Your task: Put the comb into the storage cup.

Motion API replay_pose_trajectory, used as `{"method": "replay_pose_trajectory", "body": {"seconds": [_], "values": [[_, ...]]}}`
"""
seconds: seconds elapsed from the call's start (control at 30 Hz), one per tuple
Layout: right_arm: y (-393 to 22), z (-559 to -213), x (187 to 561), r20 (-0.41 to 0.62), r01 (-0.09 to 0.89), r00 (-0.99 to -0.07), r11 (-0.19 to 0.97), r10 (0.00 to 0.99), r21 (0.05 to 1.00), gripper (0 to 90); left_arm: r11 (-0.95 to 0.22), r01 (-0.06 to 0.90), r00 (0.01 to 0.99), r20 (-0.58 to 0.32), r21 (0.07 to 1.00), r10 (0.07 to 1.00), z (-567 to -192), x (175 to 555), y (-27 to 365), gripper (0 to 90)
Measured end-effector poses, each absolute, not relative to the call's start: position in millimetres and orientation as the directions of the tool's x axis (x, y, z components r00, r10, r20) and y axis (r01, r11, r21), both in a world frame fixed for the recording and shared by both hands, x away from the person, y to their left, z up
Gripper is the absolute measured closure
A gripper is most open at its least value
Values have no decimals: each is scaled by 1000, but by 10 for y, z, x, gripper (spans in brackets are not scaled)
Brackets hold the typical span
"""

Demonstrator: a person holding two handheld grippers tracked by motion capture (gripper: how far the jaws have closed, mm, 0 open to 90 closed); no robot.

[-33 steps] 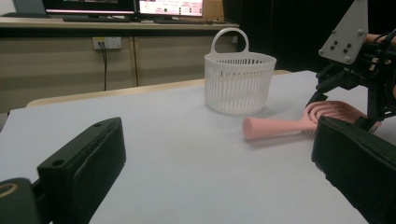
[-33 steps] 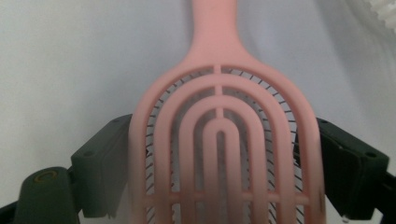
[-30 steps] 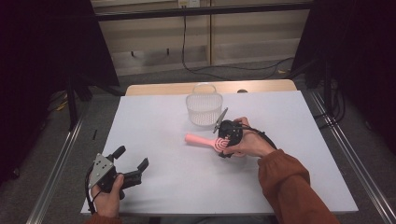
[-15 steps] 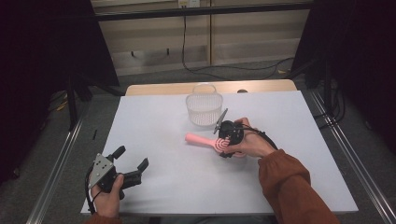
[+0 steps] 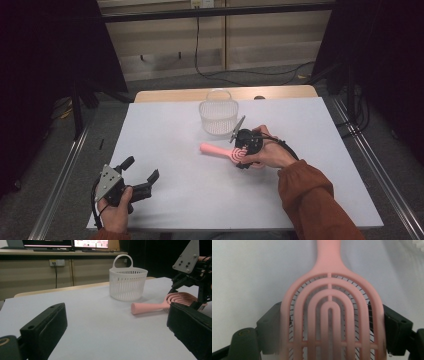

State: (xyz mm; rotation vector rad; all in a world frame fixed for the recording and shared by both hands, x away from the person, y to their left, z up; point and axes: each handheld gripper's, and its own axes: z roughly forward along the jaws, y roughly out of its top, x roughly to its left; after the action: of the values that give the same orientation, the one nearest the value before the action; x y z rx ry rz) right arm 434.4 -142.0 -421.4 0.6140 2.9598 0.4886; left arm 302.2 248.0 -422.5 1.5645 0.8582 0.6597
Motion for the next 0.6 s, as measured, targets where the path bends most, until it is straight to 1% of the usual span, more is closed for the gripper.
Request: {"method": "replay_pose_trajectory", "body": {"seconds": [0.27,0.6], "values": [[-1437,-4194,4332,-36,364,-917,868,398,338,194,-56,163,571,-48,985,819,-4225,3022,2480,32],[-1477,-4137,4320,-30,394,-901,845,433,362,194,-56,163,571,-48,985,820,-4225,3022,2480,32]]}}
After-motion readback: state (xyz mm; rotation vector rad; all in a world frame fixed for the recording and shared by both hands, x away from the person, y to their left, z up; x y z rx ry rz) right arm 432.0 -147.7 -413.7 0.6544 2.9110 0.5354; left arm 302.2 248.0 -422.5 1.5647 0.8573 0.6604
